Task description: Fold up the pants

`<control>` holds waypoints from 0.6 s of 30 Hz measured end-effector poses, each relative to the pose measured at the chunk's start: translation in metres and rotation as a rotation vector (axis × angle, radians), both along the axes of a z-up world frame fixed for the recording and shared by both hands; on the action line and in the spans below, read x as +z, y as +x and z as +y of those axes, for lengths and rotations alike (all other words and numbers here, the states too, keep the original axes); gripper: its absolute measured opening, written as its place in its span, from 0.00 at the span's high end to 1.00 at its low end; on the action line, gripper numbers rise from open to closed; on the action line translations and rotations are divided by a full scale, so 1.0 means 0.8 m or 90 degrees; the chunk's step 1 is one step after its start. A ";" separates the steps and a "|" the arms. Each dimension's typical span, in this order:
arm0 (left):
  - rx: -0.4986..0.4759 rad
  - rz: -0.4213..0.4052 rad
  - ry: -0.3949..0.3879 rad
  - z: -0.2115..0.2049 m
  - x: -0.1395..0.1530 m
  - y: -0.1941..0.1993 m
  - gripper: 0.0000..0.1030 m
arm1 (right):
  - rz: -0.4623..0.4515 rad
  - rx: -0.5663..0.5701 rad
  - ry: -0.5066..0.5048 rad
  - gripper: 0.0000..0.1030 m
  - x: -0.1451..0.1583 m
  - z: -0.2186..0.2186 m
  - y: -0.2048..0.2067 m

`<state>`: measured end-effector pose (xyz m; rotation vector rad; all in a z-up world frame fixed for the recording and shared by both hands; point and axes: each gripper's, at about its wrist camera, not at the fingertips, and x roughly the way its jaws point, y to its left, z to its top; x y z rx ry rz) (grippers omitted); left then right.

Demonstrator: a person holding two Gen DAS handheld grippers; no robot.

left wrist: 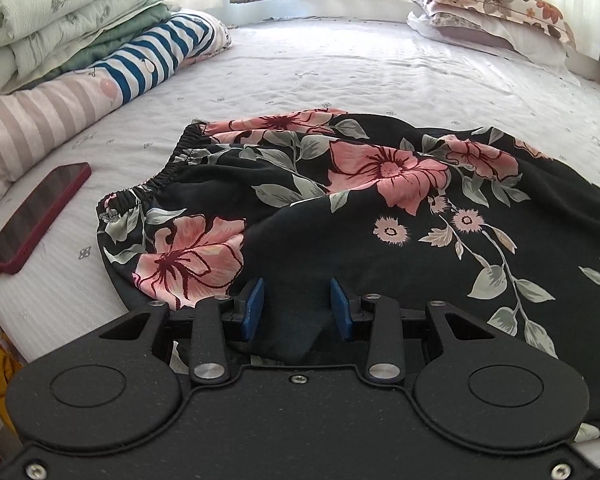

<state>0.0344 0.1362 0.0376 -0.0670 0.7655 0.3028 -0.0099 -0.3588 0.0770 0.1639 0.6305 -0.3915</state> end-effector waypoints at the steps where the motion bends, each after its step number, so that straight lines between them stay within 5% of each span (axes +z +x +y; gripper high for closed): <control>1: 0.001 -0.001 0.001 0.000 0.000 0.000 0.65 | 0.021 0.006 -0.037 0.53 -0.005 0.007 0.000; 6: 0.000 0.000 -0.001 0.000 -0.001 0.001 0.65 | 0.058 0.051 -0.080 0.55 -0.023 0.034 0.001; 18: 0.001 0.006 -0.002 0.001 -0.001 0.003 0.65 | 0.024 -0.022 -0.101 0.55 -0.017 0.024 0.045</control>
